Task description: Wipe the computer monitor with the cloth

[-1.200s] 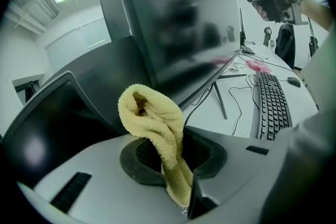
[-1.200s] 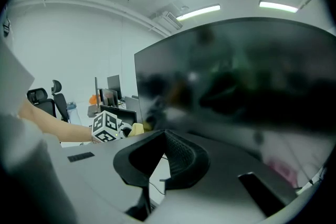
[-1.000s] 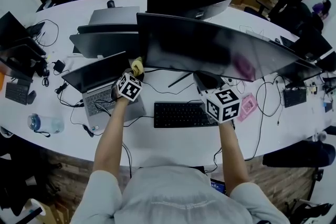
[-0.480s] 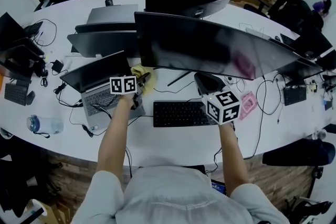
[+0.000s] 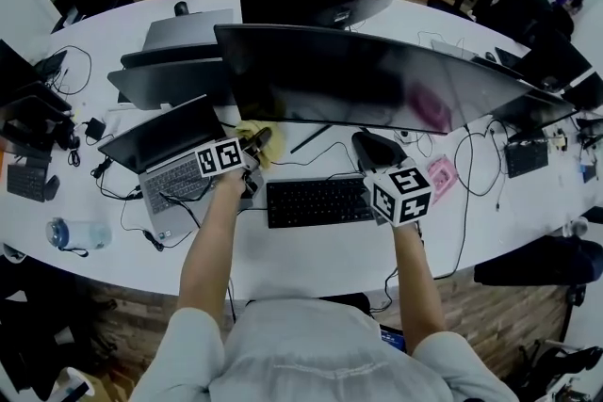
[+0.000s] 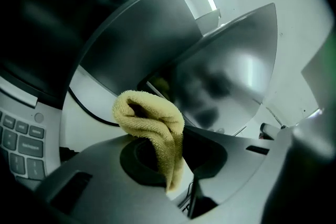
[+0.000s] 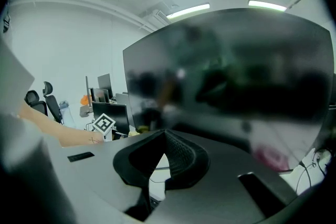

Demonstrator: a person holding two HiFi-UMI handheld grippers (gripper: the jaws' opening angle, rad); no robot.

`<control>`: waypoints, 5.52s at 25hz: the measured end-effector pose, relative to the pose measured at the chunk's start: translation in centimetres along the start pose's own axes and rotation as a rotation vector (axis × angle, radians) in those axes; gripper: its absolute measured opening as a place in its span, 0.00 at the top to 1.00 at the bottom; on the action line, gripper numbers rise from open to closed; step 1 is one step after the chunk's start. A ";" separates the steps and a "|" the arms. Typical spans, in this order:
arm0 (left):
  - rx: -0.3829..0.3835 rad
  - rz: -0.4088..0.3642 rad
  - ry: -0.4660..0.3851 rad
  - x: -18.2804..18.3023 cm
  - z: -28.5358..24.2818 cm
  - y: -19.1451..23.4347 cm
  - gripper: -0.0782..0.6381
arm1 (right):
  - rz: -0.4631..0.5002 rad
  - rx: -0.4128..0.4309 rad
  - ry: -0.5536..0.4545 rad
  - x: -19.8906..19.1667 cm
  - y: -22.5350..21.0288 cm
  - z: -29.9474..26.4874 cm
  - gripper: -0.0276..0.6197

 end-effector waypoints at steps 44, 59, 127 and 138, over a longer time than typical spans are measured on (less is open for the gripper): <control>-0.077 -0.042 0.156 -6.4 -14.2 -10.3 0.78 | -0.167 -0.141 -0.011 -7.8 -12.8 8.8 0.92; -0.102 -0.009 0.165 -8.9 -19.1 -14.5 0.78 | -0.207 -0.166 -0.008 -10.6 -17.4 12.8 0.92; -0.282 0.225 0.005 -20.3 -45.8 -33.8 0.78 | -0.227 -0.227 0.050 -24.1 -37.6 28.2 0.92; -0.346 0.390 -0.161 -18.1 -44.6 -35.8 0.78 | -0.223 -0.260 0.038 -24.1 -37.1 30.0 0.92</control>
Point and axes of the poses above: the fingertips, and each gripper's own axes: z backward along the fingers, y to its left, x out of its top, the point moved 2 cm from there along z, backward along the fingers, and after that the axes turned 10 degrees about y, right-handed, at the moved point
